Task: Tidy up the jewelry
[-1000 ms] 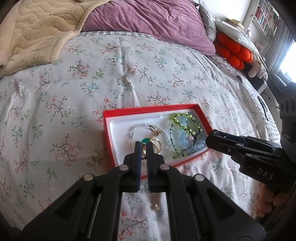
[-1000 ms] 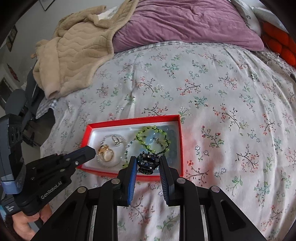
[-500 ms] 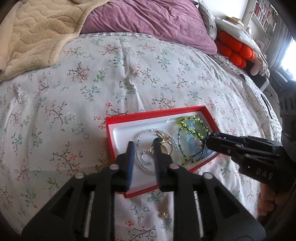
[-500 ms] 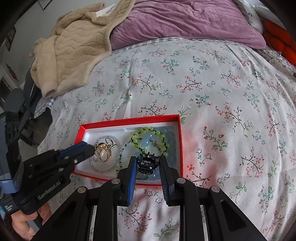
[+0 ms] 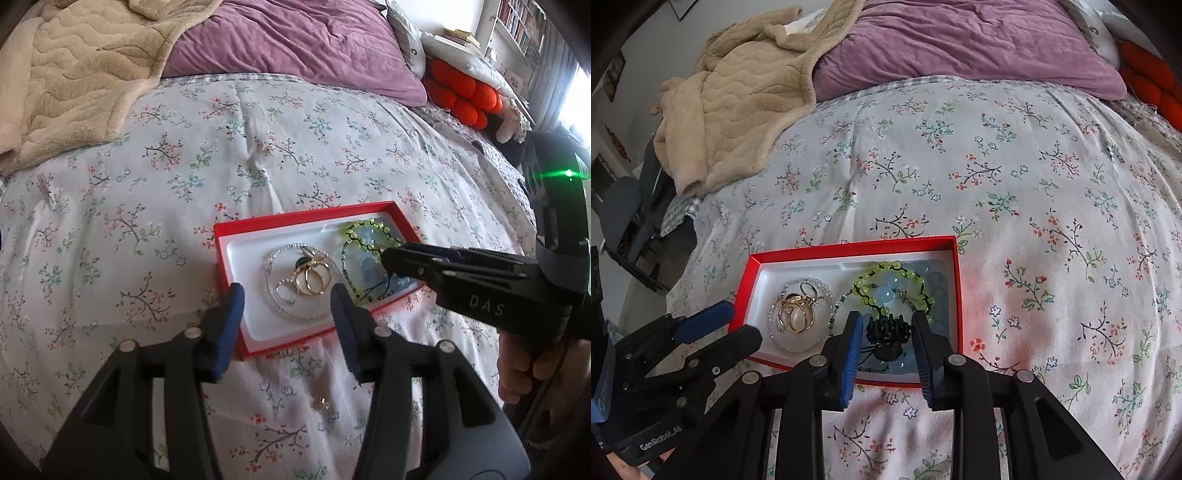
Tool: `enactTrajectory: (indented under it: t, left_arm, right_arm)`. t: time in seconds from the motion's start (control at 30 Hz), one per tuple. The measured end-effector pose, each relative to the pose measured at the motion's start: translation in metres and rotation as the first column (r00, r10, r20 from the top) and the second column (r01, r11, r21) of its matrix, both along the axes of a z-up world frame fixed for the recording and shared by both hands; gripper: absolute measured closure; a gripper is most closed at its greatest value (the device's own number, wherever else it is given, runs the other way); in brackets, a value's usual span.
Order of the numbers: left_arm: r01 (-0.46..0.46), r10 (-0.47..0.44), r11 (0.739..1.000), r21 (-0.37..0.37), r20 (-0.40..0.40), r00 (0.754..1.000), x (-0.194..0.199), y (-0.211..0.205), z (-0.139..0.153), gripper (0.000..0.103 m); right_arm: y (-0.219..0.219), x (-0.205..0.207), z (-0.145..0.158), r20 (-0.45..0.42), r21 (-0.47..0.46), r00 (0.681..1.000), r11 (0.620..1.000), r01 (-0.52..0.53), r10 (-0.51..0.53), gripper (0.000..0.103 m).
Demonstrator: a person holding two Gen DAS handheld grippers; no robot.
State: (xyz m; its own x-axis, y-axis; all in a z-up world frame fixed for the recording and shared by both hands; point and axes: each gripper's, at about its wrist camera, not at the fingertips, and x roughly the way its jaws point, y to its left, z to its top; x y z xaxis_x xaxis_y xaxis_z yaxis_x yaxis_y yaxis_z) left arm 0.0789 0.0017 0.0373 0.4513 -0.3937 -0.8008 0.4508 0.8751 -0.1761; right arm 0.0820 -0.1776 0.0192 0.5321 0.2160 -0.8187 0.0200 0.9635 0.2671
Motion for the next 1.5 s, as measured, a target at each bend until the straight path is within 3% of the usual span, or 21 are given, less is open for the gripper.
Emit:
enactTrajectory:
  t: [0.07,0.1,0.2,0.33,0.43,0.67,1.0,1.33,1.4,1.5]
  left_arm:
    - [-0.006,0.006,1.0,0.001,0.008,1.0,-0.004,0.002,0.003,0.039]
    - [-0.007,0.007,1.0,-0.001,0.01,1.0,-0.006,0.004,0.004,0.039]
    - [-0.012,0.012,1.0,-0.005,0.007,1.0,-0.011,0.008,0.008,0.037]
    - [-0.033,0.033,0.999,0.003,-0.009,0.999,-0.019,0.013,0.008,0.027]
    - [-0.05,0.05,0.999,0.015,-0.042,0.998,-0.024,0.017,0.006,0.025]
    - [-0.077,0.082,0.996,0.046,-0.096,0.992,-0.036,0.023,-0.001,0.022]
    - [-0.077,0.088,0.995,0.065,-0.176,0.98,-0.043,0.026,-0.015,0.021]
    - [-0.123,0.105,0.992,-0.039,-0.299,0.948,-0.034,0.037,-0.03,0.021]
    - [-0.109,0.088,0.993,-0.051,-0.312,0.946,-0.034,0.033,-0.034,0.023]
    - [-0.062,0.037,0.996,-0.065,-0.322,0.946,-0.035,0.023,-0.038,0.042]
  right_arm:
    - [-0.001,-0.003,0.004,0.009,0.002,1.0,1.0,0.008,-0.008,0.045]
    - [-0.002,-0.006,0.007,0.022,0.007,1.0,1.0,0.016,-0.016,0.041]
    - [-0.004,-0.013,0.018,0.046,0.014,0.999,1.0,0.023,-0.023,0.041]
    - [-0.006,-0.024,0.026,0.049,0.004,0.998,0.999,0.041,-0.041,0.04]
    - [-0.01,-0.033,0.029,0.035,-0.003,0.997,0.998,0.061,-0.061,0.033]
    - [-0.013,-0.055,0.032,0.007,-0.037,0.996,0.996,0.084,-0.084,0.025]
    - [-0.009,-0.074,0.02,-0.083,-0.078,0.993,0.994,0.08,-0.087,0.024]
    - [-0.021,-0.077,-0.002,-0.188,-0.071,0.973,0.99,0.124,-0.135,0.023]
    - [-0.024,-0.076,-0.006,-0.202,-0.067,0.968,0.989,0.135,-0.146,0.024]
    - [-0.026,-0.075,-0.009,-0.216,-0.058,0.965,0.988,0.142,-0.151,0.023]
